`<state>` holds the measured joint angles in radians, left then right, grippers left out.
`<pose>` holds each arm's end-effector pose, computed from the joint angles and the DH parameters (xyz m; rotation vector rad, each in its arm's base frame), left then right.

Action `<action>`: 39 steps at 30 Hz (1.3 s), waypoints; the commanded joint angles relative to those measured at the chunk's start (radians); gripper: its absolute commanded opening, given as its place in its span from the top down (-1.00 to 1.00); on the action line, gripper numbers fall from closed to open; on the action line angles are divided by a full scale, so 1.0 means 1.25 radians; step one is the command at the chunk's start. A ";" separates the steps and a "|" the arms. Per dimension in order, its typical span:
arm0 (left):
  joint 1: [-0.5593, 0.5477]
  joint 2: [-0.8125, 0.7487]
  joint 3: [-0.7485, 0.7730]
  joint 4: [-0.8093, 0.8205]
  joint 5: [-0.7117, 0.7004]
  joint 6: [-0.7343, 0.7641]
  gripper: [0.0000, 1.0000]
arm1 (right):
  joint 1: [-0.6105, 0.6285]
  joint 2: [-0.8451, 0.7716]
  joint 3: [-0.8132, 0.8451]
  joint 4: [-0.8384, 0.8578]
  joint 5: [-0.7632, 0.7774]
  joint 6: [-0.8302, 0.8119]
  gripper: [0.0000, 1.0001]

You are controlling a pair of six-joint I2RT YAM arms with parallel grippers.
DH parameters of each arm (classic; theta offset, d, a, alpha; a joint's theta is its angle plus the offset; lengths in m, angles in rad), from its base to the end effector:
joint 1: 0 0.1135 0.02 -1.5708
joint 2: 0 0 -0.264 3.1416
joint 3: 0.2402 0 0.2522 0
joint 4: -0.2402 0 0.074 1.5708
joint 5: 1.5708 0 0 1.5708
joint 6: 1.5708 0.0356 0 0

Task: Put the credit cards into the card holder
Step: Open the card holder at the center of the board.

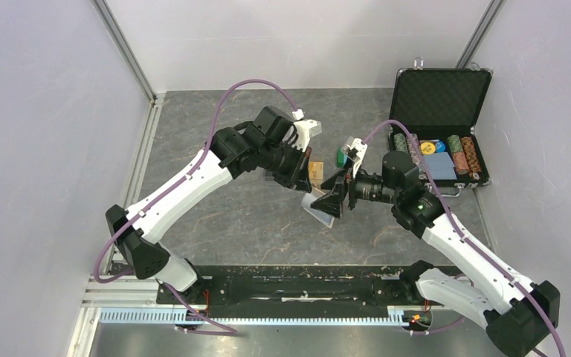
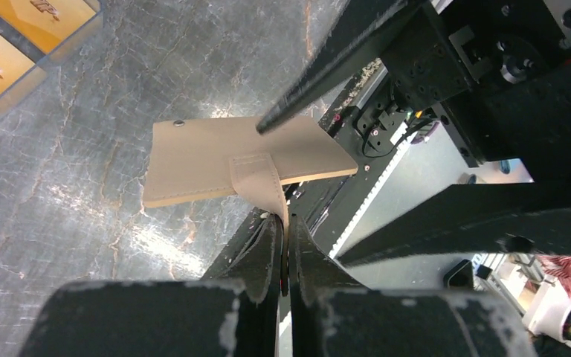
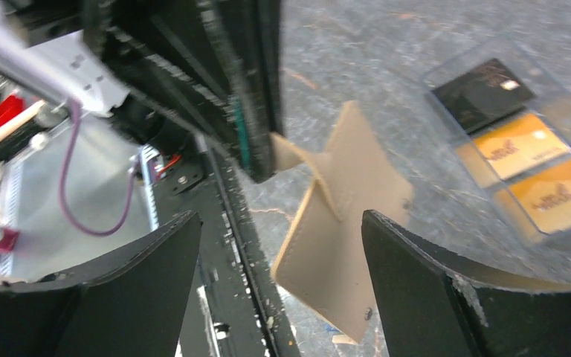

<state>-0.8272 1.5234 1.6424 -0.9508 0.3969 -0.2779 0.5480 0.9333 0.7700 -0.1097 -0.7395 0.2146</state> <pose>0.2035 -0.2416 0.3869 0.8824 2.3995 -0.9544 0.1675 0.1304 0.3180 -0.8504 1.7488 1.1977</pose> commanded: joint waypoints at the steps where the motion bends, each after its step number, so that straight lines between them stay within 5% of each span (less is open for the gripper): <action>1: -0.003 -0.003 0.030 0.013 0.014 -0.065 0.95 | 0.018 -0.003 -0.004 -0.002 0.220 -0.011 -0.56; 6: -0.003 -0.011 0.023 0.032 0.040 -0.073 0.95 | 0.021 -0.006 0.000 -0.007 0.258 -0.049 0.01; 12: -0.003 -0.014 0.018 0.055 0.072 -0.082 0.92 | 0.023 0.016 0.003 0.023 0.175 -0.066 0.18; 18: -0.003 -0.032 -0.001 0.081 0.069 -0.093 0.77 | 0.023 0.030 0.014 0.029 0.144 -0.069 1.00; 22: 0.001 -0.061 -0.029 0.104 0.024 -0.107 0.32 | 0.023 0.038 0.012 0.036 0.147 -0.040 1.00; 24: 0.008 -0.080 -0.048 0.109 -0.016 -0.124 -0.15 | 0.022 0.042 0.014 0.036 0.156 -0.032 1.00; 27: 0.036 -0.129 -0.110 0.146 -0.040 -0.160 -0.45 | 0.010 0.049 0.019 0.033 0.161 -0.014 1.00; 39: 0.168 -0.286 -0.490 0.562 0.165 -0.334 -0.52 | -0.118 0.060 0.034 0.061 -0.029 0.108 1.00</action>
<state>-0.6201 1.1786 1.1137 -0.5270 0.4774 -0.5842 0.4313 1.0119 0.7700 -0.1020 -0.6643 0.2726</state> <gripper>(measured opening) 0.773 0.016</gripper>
